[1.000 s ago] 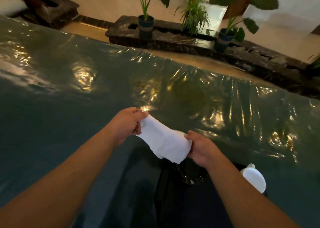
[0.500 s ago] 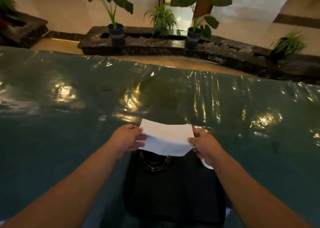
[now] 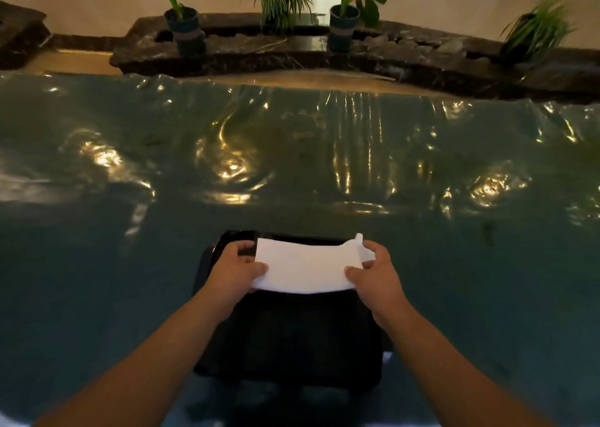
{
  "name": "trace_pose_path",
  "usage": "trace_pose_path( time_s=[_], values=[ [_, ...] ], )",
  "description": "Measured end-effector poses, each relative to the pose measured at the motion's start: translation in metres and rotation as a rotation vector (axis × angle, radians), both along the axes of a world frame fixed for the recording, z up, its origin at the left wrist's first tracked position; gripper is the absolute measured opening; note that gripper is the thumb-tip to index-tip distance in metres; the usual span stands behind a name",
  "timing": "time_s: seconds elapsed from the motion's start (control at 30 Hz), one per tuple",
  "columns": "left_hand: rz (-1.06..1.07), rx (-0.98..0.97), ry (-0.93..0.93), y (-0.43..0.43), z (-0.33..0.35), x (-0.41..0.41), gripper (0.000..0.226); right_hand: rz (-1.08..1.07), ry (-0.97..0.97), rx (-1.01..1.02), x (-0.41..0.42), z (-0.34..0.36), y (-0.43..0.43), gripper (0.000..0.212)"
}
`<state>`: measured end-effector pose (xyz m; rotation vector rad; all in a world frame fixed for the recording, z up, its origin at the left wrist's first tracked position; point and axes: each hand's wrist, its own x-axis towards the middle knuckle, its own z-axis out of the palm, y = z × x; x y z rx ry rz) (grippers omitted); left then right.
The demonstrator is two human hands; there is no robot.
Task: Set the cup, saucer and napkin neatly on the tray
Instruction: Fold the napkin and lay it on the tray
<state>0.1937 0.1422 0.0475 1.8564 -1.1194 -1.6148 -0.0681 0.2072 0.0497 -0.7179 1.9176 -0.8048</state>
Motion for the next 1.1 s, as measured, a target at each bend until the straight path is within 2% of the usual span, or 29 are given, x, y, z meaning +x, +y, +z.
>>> trace_pose_path(
  time_s=[0.07, 0.17, 0.27, 0.37, 0.43, 0.53, 0.6, 0.67, 0.77, 0.9, 0.97, 1.03, 1.1],
  values=[
    [-0.07, 0.015, -0.025, 0.013, -0.013, 0.008, 0.058, 0.021, 0.014, 0.034, 0.001, -0.011, 0.013, 0.08],
    [-0.141, 0.052, -0.037, 0.034, -0.031, 0.024, 0.059, 0.077, 0.01, 0.08, 0.007, -0.024, 0.033, 0.096],
    [-0.173, 0.041, -0.096, 0.052, -0.045, 0.039, 0.06, 0.179, 0.04, 0.118, 0.019, -0.036, 0.054, 0.097],
    [-0.218, -0.025, -0.234, 0.065, -0.057, 0.048, 0.065, 0.306, 0.111, 0.117, 0.03, -0.046, 0.072, 0.089],
    [-0.245, -0.131, -0.364, 0.076, -0.063, 0.052, 0.066, 0.39, 0.215, 0.086, 0.034, -0.052, 0.082, 0.078],
    [-0.353, -0.437, -0.588, 0.092, -0.072, 0.057, 0.048, 0.558, 0.514, -0.07, 0.036, -0.061, 0.091, 0.06],
    [-0.498, -0.636, -0.661, 0.098, -0.076, 0.055, 0.04, 0.688, 0.686, -0.221, 0.037, -0.068, 0.092, 0.057],
    [-0.652, -0.741, -0.679, 0.101, -0.081, 0.049, 0.045, 0.803, 0.79, -0.303, 0.039, -0.076, 0.089, 0.061],
    [-0.839, -0.731, -0.723, 0.103, -0.092, 0.04, 0.055, 0.899, 0.808, -0.277, 0.044, -0.085, 0.084, 0.065],
    [-0.815, -0.599, -0.773, 0.098, -0.098, 0.038, 0.076, 0.684, 0.747, -0.165, 0.048, -0.089, 0.068, 0.065],
    [-0.788, -0.549, -0.778, 0.097, -0.1, 0.041, 0.086, 0.642, 0.704, -0.093, 0.047, -0.088, 0.055, 0.065],
    [-0.777, -0.535, -0.783, 0.097, -0.102, 0.042, 0.092, 0.743, 0.711, -0.06, 0.047, -0.086, 0.045, 0.07],
    [-0.778, -0.536, -0.788, 0.097, -0.102, 0.041, 0.094, 0.938, 0.79, -0.089, 0.047, -0.084, 0.034, 0.075]
  ],
)
